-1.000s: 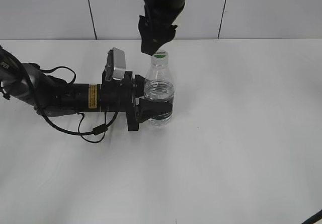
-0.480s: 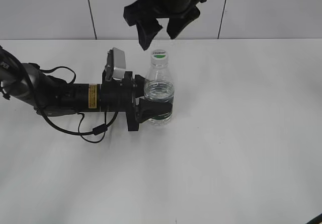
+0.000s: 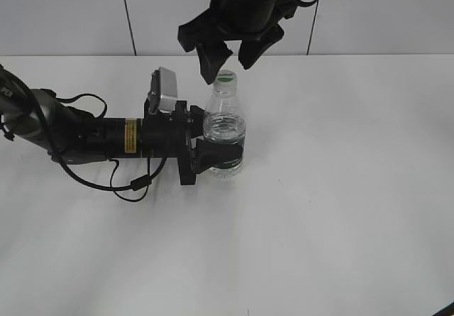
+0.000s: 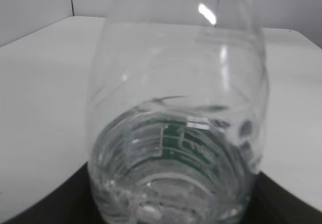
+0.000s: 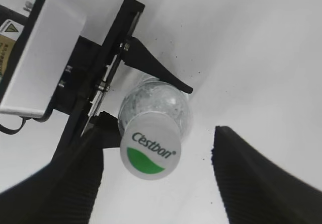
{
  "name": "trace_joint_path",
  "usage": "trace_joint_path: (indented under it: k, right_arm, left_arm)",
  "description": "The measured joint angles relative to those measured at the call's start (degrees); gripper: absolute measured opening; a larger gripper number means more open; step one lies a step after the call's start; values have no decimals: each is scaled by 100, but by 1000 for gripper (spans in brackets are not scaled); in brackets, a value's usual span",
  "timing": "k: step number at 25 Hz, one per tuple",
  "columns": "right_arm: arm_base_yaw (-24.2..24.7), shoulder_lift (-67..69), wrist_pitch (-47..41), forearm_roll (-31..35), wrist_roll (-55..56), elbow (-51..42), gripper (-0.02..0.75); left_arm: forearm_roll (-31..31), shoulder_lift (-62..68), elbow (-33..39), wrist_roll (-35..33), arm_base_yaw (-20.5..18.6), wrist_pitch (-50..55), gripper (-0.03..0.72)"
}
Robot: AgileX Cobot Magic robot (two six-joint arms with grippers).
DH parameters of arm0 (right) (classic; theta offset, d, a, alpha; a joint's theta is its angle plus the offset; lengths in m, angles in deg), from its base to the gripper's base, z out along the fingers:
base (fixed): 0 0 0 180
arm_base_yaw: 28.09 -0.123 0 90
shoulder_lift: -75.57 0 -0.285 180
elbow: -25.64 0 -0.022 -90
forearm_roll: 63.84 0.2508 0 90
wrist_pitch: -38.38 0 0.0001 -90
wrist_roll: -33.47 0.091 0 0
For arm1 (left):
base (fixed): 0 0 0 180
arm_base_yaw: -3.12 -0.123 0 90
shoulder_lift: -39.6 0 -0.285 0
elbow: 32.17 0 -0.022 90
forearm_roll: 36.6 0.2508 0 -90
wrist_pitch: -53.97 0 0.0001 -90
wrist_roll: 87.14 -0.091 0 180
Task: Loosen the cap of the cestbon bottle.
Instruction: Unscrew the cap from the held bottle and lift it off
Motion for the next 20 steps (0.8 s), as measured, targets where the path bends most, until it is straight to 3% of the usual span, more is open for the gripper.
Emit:
trace_joint_path:
  k: [10, 14, 20]
  right_arm:
    - [0, 120, 0, 5, 6, -18, 452]
    - [0, 120, 0, 49, -74, -18, 300]
    - [0, 120, 0, 88, -1362, -18, 293]
  left_arm:
    - [0, 0, 0, 0, 0, 0, 409]
    - [0, 0, 0, 0, 0, 0, 409]
    - [0, 0, 0, 0, 0, 4, 409]
